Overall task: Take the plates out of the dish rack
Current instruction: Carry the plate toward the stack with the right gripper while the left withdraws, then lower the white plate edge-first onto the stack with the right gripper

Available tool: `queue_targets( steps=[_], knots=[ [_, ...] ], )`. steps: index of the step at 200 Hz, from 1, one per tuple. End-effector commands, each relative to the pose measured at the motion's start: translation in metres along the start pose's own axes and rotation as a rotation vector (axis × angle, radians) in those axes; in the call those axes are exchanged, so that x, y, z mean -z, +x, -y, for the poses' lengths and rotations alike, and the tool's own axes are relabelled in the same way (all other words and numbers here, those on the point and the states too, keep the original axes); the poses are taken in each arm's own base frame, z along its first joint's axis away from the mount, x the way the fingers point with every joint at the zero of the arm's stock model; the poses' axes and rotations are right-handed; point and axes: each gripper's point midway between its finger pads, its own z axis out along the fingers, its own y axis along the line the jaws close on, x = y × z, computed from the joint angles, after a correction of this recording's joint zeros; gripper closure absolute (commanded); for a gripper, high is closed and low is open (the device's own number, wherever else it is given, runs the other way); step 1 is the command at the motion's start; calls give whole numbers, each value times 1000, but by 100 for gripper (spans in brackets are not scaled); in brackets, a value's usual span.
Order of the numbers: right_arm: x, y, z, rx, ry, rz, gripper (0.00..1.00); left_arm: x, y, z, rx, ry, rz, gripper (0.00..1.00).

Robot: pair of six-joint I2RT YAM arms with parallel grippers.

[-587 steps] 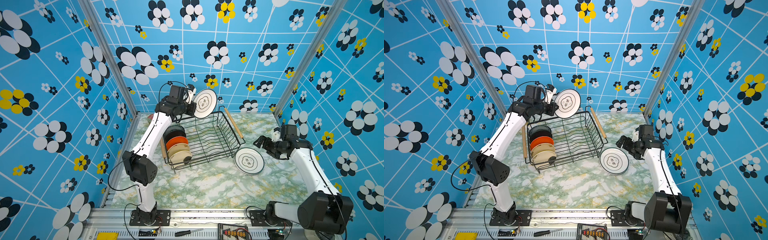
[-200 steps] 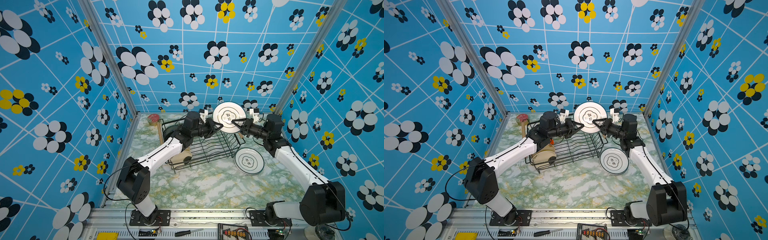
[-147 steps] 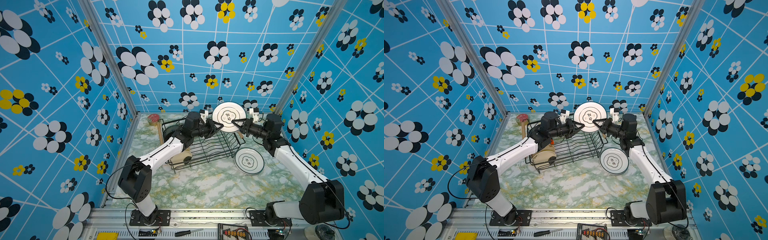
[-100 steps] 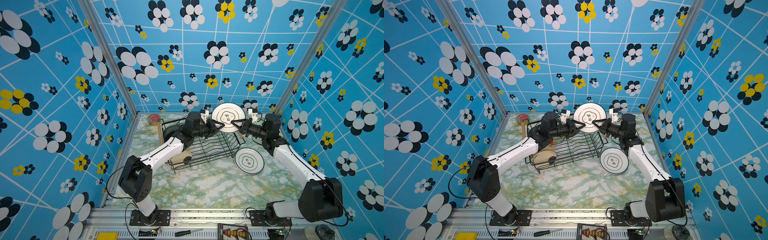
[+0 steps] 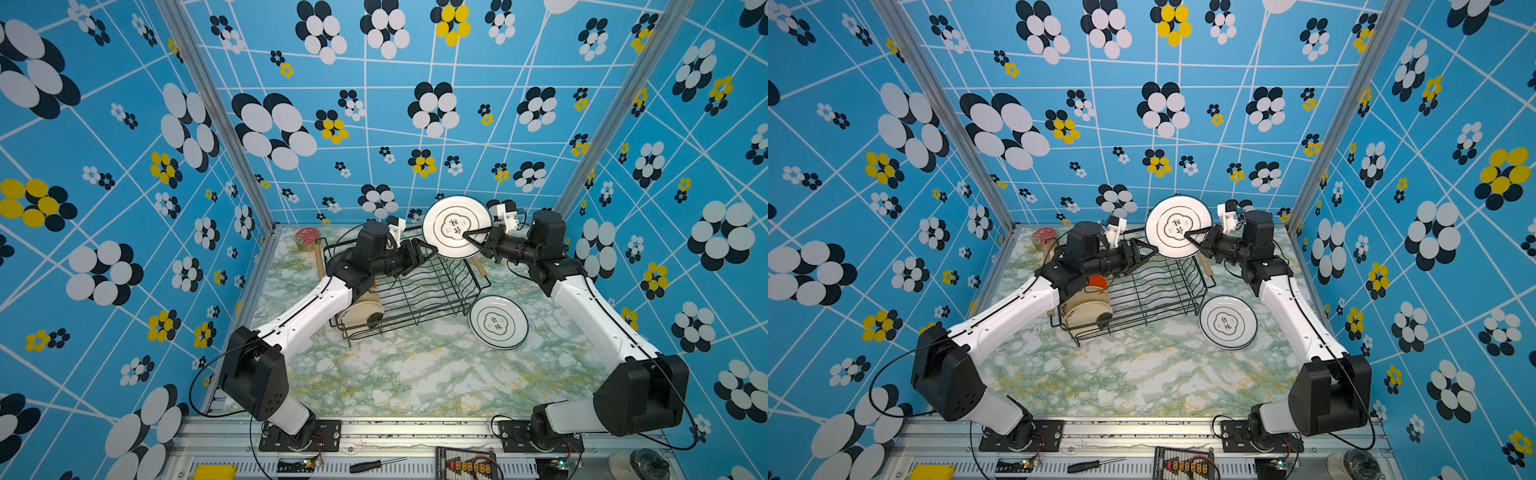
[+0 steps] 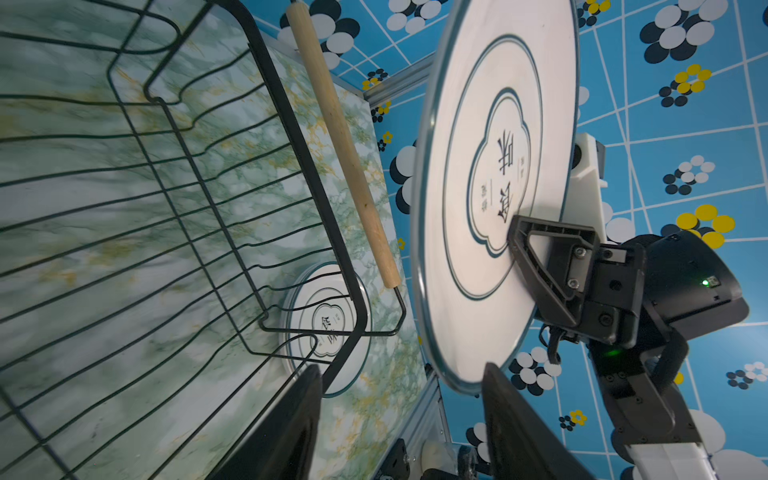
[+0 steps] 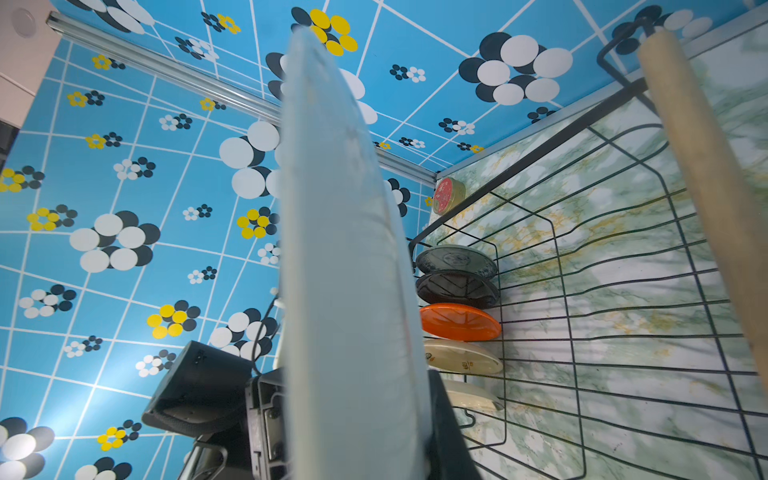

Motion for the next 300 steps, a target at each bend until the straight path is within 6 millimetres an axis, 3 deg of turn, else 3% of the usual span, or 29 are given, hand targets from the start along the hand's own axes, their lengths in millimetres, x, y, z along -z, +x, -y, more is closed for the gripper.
queue_targets(
  steps=[1, 12, 16, 48, 70, 118, 154, 219, 220, 224, 226, 300],
  knots=[
    [16, -3, 2, 98, 86, -15, 100, 35, -5, -25, -127, -187, 24, 36],
    [22, -4, 2, 115, 116, -16, 100, 49, -8, -34, -157, -251, 35, 36],
    [32, -14, 9, 113, 144, 13, 100, 53, -10, -37, -166, -274, 39, 35],
    [65, -25, 29, 104, 261, 64, 100, 84, -21, -60, -229, -441, 71, 34],
    [91, -27, 43, 105, 356, 97, 100, 97, -28, -68, -268, -506, 82, 33],
    [145, -18, 83, 71, 618, 122, 100, 101, -32, -77, -335, -579, 59, 31],
    [173, -1, 108, 37, 730, 125, 100, 102, -34, -79, -362, -590, 64, 29],
    [193, 46, 163, -79, 881, 51, 100, 106, -41, -64, -428, -544, 104, 27],
    [193, 47, 164, -82, 883, 49, 100, 106, -41, -63, -430, -542, 105, 26],
    [193, 50, 167, -93, 890, 41, 100, 106, -40, -63, -435, -540, 105, 3],
    [193, 52, 169, -97, 892, 37, 100, 106, -41, -62, -438, -540, 109, 0],
    [183, 93, 207, -209, 885, -22, 100, 110, -41, -65, -457, -549, 114, 1]
  ],
)
